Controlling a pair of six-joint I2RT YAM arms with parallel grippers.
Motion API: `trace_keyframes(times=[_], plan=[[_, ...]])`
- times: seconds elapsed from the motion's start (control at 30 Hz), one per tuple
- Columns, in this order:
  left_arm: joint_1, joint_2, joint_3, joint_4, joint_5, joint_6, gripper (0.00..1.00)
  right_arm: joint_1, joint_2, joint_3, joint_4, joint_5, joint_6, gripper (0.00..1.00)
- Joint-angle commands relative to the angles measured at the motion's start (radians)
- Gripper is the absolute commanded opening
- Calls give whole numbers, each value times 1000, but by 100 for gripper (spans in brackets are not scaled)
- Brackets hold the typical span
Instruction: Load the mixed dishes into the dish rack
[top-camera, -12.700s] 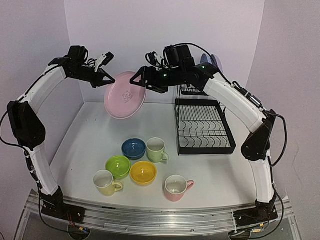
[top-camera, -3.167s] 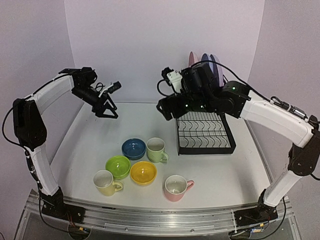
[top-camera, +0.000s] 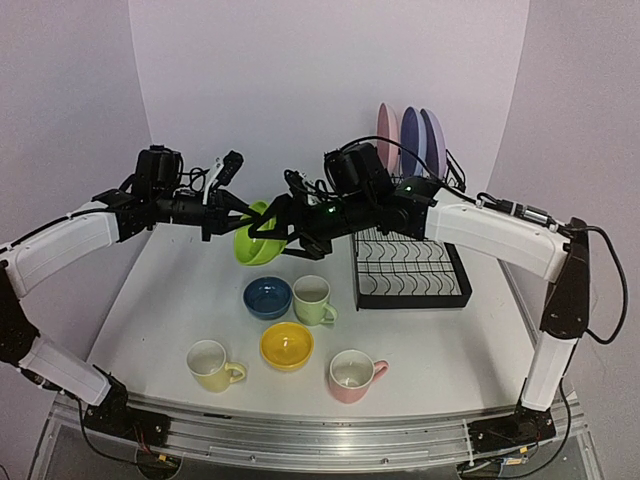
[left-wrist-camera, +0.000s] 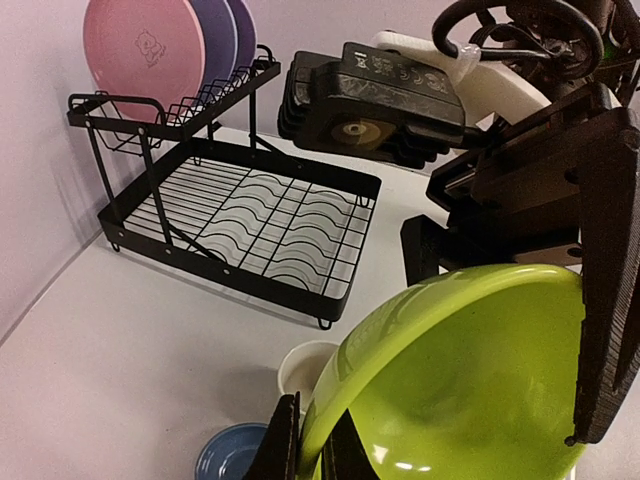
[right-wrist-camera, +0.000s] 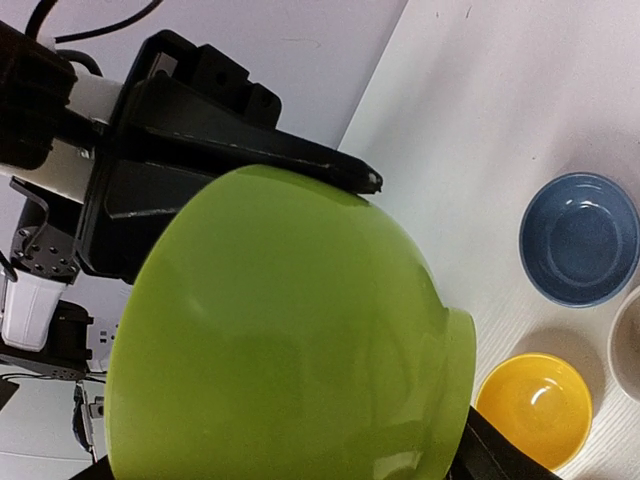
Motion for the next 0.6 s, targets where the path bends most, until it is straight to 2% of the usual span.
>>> trace_keyframes(times=[0.0,0.1,0.2,0.5,0.57], plan=[[-5,-55,-48,194,55,-74,0,1,-70,-46,75,41,20,76],[-6,-47,-61,233,54,-105,0,1,-85,-68,95,43,39,75],[-7,-39,-63,262,57,-119,0,1,-85,-71,105,32,59,67],[-20,-27,-85,276,70,-131,0,0,-90,-61,123,22,81,6],[-25,-25,-94,285,70,-137,0,0,-97,-65,127,20,86,0]])
